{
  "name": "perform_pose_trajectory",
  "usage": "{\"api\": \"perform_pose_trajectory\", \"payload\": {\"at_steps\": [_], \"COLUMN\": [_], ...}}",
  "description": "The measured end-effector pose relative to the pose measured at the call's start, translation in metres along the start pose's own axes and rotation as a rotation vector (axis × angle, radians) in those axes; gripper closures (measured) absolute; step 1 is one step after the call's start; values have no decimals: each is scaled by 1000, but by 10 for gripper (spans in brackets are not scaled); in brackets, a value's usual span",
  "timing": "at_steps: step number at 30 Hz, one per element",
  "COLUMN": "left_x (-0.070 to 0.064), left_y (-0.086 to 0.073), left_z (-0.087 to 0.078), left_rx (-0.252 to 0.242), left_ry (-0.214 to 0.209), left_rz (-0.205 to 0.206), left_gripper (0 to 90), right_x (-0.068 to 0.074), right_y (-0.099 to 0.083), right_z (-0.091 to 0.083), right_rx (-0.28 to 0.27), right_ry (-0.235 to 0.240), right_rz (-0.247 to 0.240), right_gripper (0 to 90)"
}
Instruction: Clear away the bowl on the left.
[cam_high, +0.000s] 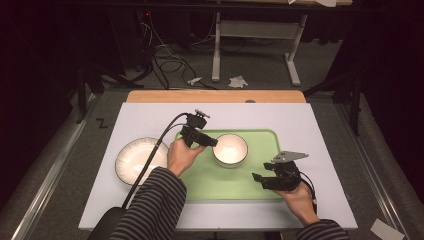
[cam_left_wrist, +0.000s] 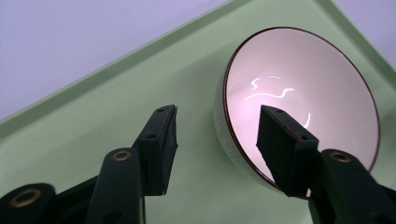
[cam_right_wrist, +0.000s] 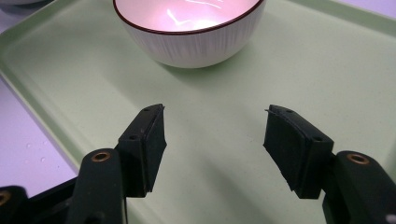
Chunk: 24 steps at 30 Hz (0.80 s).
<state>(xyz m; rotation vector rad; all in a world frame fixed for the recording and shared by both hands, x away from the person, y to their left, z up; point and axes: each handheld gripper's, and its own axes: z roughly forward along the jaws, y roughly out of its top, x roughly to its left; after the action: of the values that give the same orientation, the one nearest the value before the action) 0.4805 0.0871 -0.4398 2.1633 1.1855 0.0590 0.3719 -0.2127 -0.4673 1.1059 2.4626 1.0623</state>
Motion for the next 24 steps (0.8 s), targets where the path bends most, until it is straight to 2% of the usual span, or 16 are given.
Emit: {"api": "perform_pose_trajectory", "payload": {"at_steps": [7,11,14,15,23,24], "left_x": [-4,-6,-7,-8,-4,-2], "left_y": [0,-2,-2,-2,-7,-9], "left_z": [-13,-19,-22,-25,-35,-39], "left_rx": [-30,-37,-42,-42,-52,-63], "left_ry": [-8,10,9,15,14,13], "left_rz": [11,16,15,27,19,8], "left_gripper": [468,460,445,445,447,447], "right_x": [0,0,0,0,0,0], "right_y": [0,0,0,0,0,0], "right_z": [1,1,2,2,1,0], "right_rx": [4,6,5,10,10,2], "right_ry": [4,4,7,9,6,7], "right_rz": [4,-2,-5,-6,-1,3], "right_gripper": [399,399,399,398,398,399]}}
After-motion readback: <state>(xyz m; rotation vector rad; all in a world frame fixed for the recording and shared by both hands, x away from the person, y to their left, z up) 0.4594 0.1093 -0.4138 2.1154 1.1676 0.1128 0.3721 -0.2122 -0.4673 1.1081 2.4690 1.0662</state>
